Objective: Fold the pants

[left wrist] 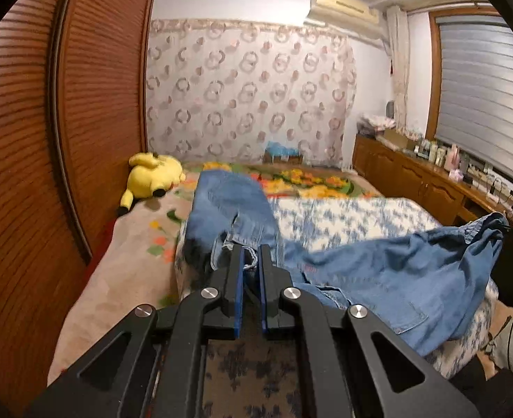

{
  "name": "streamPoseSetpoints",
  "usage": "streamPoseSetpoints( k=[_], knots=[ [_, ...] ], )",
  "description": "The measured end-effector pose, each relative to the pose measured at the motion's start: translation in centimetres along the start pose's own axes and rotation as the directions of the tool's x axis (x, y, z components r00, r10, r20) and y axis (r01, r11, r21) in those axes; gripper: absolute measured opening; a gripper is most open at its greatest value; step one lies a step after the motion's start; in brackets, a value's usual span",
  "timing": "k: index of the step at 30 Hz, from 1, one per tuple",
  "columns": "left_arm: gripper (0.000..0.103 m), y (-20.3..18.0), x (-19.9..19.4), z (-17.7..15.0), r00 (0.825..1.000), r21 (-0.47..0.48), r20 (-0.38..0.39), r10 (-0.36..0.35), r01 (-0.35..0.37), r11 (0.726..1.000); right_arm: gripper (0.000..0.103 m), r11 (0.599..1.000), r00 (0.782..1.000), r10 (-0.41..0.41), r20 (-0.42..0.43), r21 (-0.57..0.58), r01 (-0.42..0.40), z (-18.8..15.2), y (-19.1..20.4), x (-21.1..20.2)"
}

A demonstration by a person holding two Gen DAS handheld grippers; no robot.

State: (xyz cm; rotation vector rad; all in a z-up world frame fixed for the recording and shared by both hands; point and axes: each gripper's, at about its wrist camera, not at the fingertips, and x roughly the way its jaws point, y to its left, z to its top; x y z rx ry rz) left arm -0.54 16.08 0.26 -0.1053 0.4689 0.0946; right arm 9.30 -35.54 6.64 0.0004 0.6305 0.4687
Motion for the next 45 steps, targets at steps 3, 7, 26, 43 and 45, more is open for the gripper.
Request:
streamPoseSetpoints(
  k=[3, 7, 26, 43, 45],
  knots=[
    [0.008, 0.6, 1.3, -1.7, 0.999, -0.018, -0.043, 0.011, -0.012, 1.0, 0.015, 0.999, 0.998, -0.028, -0.057, 0.034, 0.03, -2.1, -1.4, 1.8],
    [0.008, 1.3, 2.1, -3.4, 0.996, -0.038, -0.085, 0.029, -0.033, 0.999, 0.017, 0.996, 0.991, -0.075, -0.108, 0.043, 0.08, -3.7, -2.9, 3.6],
    [0.086, -2.0, 1.5, -2.6, 0.996, 0.007, -0.058, -0.061, 0.062, 0.998, 0.051, 0.992, 0.995, -0.098, -0.015, -0.084, 0.097, -2.2, 0.2, 1.5],
    [0.086, -10.2, 4.4, -3.7, 0.973, 0.083, -0.145, -0.18, 0.193, 0.978, 0.051, 0.976, 0.992, -0.02, -0.125, -0.216, -0.007, -0.3, 4.4, 10.1],
    [0.086, -10.7, 4.5, -3.8, 0.971, 0.087, -0.149, -0.185, 0.199, 0.976, 0.051, 0.975, 0.99, -0.035, -0.136, -0.223, 0.004, -0.2, 4.4, 10.4]
  ],
)
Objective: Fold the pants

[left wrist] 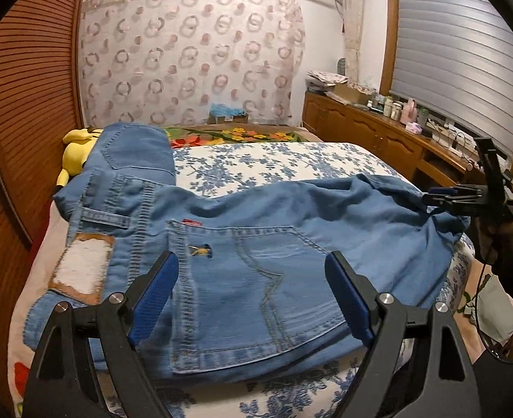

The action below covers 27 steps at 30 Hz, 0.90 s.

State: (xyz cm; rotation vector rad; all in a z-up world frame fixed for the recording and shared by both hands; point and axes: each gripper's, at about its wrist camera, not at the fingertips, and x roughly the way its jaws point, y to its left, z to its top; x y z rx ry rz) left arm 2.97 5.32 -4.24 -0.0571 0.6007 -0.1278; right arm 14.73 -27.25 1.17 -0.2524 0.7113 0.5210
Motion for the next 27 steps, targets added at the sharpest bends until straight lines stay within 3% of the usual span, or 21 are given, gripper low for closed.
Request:
streamPoseSetpoints(
  k=[2, 5, 8, 18, 27],
  knots=[
    [0.086, -0.3, 0.1, 0.0, 1.0, 0.004, -0.003, -0.004, 0.004, 1.0, 0.05, 1.0, 1.0, 0.0, -0.008, -0.009, 0.0, 0.1, 0.2, 0.3],
    [0.086, -0.5, 0.2, 0.0, 1.0, 0.01, -0.003, -0.005, 0.005, 1.0, 0.037, 1.0, 1.0, -0.005, -0.031, -0.025, 0.004, 0.3, 0.4, 0.7],
    [0.086, -0.6, 0.2, 0.1, 1.0, 0.01, -0.002, -0.007, 0.007, 1.0, 0.018, 0.999, 0.999, -0.002, -0.045, -0.036, 0.001, 0.5, 0.6, 1.0],
    [0.086, -0.3, -0.3, 0.1, 1.0, 0.001, 0.008, 0.01, -0.01, 1.0, 0.014, 0.997, 0.995, 0.074, 0.066, -0.025, -0.072, 2.5, 1.6, -3.0],
    [0.086, 0.8, -1.0, 0.4, 0.999, -0.026, 0.032, 0.033, -0.032, 0.999, 0.014, 0.971, 0.962, 0.222, 0.157, -0.122, -0.204, 7.1, 6.6, -7.7]
  ],
)
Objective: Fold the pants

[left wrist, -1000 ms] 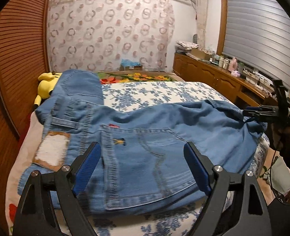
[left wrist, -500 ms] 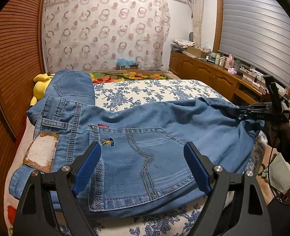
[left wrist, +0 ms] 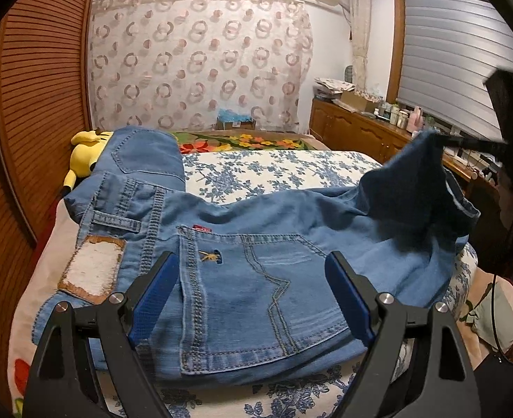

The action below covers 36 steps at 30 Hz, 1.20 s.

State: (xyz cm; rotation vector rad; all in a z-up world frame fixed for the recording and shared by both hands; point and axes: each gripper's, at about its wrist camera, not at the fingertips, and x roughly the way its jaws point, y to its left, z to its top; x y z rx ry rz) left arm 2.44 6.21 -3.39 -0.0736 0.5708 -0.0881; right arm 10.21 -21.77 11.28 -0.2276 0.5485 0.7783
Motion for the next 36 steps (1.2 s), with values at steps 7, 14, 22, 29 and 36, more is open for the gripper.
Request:
streamPoseSetpoints(
  k=[7, 14, 22, 29, 36],
  knots=[
    [0.086, 1.6, -1.6, 0.2, 0.999, -0.024, 0.03, 0.02, -0.019, 1.0, 0.013, 0.989, 0.993, 0.117, 0.003, -0.093, -0.116, 5.7, 5.6, 1.7],
    [0.086, 3.8, -3.2, 0.3, 0.997, -0.058, 0.056, 0.052, -0.049, 0.997, 0.013, 0.961, 0.975, 0.222, 0.003, -0.17, -0.218, 9.0, 11.0, 3.1],
    [0.086, 5.8, -5.4, 0.0, 0.992, -0.088, 0.092, 0.089, -0.081, 0.993, 0.013, 0.937, 0.955, 0.296, 0.02, -0.201, -0.286, 11.4, 12.9, 4.0],
    [0.086, 6.6, -5.1, -0.4, 0.993, -0.1, 0.077, 0.093, -0.086, 0.991, 0.021, 0.948, 0.961, 0.267, -0.071, -0.164, -0.275, 11.3, 12.9, 9.0],
    [0.086, 5.3, -3.4, -0.8, 0.998, -0.087, 0.045, 0.053, -0.048, 0.995, 0.048, 0.969, 0.979, 0.193, -0.067, -0.141, -0.201, 10.2, 10.2, 9.6]
  ],
)
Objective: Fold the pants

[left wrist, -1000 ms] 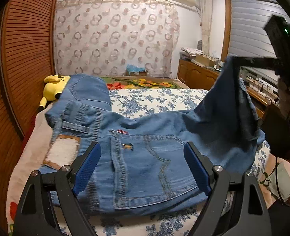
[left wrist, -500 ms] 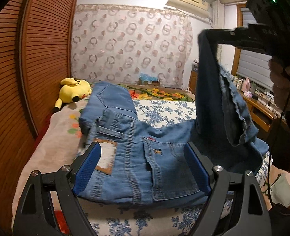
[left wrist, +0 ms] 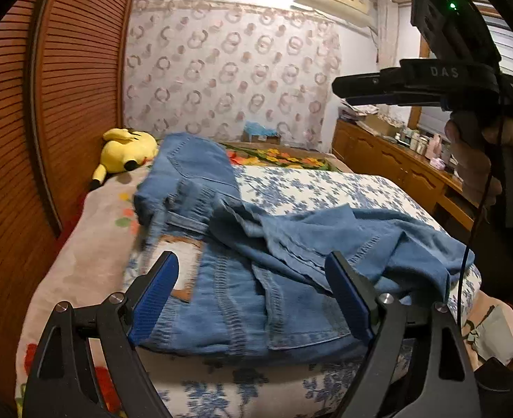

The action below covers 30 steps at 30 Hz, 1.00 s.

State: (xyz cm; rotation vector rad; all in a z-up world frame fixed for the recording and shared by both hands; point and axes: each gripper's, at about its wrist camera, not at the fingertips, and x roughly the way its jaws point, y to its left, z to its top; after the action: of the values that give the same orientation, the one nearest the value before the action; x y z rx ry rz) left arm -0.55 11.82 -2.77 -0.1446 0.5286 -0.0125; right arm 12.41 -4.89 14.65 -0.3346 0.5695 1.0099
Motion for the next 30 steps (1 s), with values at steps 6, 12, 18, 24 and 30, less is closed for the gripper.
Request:
streamPoseSetpoints(
  k=[6, 12, 18, 24, 30],
  knots=[
    [0.087, -2.7, 2.2, -0.2, 0.997, 0.024, -0.037, -0.061, 0.062, 0.998, 0.048, 0.993, 0.996, -0.087, -0.022, 0.074, 0.088, -4.3, -2.4, -2.4],
    [0.058, -6.1, 5.3, -0.2, 0.983, 0.048, -0.11, -0.148, 0.154, 0.987, 0.048, 0.971, 0.98, -0.178, -0.087, 0.145, 0.19, -8.3, -4.9, -4.6],
    [0.047, -8.6, 7.6, -0.8, 0.965, 0.067, -0.178, -0.193, 0.208, 0.976, 0.048, 0.954, 0.968, -0.22, -0.124, 0.179, 0.24, -9.8, -6.2, -4.1],
    [0.031, -9.8, 8.8, -1.5, 0.954, 0.081, -0.221, -0.201, 0.223, 0.971, 0.049, 0.942, 0.957, -0.228, -0.18, 0.21, 0.264, -13.1, -6.6, -2.8],
    [0.007, -10.4, 8.5, -2.3, 0.95, 0.112, -0.234, -0.209, 0.24, 0.964, 0.049, 0.938, 0.959, -0.209, -0.19, 0.24, 0.252, -14.3, -6.9, -1.5]
  ],
)
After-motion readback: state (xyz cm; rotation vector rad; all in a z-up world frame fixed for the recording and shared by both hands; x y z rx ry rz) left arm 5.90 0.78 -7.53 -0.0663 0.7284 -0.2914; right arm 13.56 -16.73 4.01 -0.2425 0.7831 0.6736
